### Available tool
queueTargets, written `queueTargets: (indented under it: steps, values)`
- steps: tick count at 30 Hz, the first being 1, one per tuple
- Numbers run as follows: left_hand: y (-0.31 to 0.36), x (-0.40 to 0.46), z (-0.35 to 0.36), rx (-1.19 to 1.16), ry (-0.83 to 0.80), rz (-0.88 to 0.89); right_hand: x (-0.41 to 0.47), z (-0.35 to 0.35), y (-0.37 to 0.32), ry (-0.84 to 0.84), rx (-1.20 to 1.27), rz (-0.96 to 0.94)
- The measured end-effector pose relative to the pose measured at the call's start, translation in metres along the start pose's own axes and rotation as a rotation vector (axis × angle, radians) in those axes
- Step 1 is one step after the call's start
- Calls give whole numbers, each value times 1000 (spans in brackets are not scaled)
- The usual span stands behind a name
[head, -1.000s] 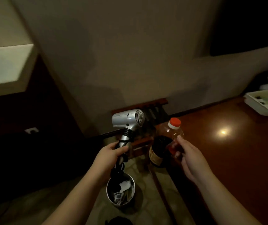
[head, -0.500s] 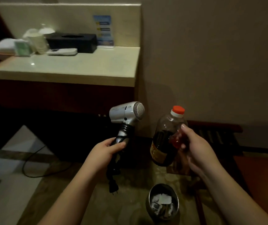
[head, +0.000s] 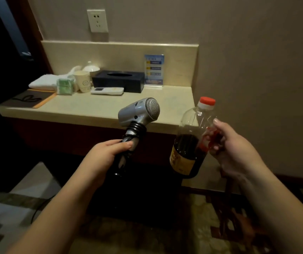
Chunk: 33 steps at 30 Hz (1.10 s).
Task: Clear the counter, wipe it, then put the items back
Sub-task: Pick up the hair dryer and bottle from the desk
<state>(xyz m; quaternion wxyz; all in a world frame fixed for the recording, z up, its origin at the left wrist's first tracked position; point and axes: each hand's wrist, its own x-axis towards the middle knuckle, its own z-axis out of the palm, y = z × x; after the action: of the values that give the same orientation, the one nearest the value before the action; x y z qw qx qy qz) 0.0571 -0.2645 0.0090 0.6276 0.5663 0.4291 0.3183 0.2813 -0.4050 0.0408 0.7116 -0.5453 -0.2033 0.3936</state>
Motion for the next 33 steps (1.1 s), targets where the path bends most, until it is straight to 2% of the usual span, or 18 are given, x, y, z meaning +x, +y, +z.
queueTargets:
  steps: [5,9,17,25,33]
  values:
    - [45,39,-6,73,-4,61,39,29,-43,-33,-30,-68]
    - [72,72,5,62,-12,17,85,42,-70,-54,-112,-79]
    - [99,163,41,405,108,185,178,53,-100,-49,-95,-94]
    - [93,248,89,524,179,136,279,41,-113,-45,-195,-107]
    - [85,298,116,605,263,3,343,38,-115,-12,-272,-103]
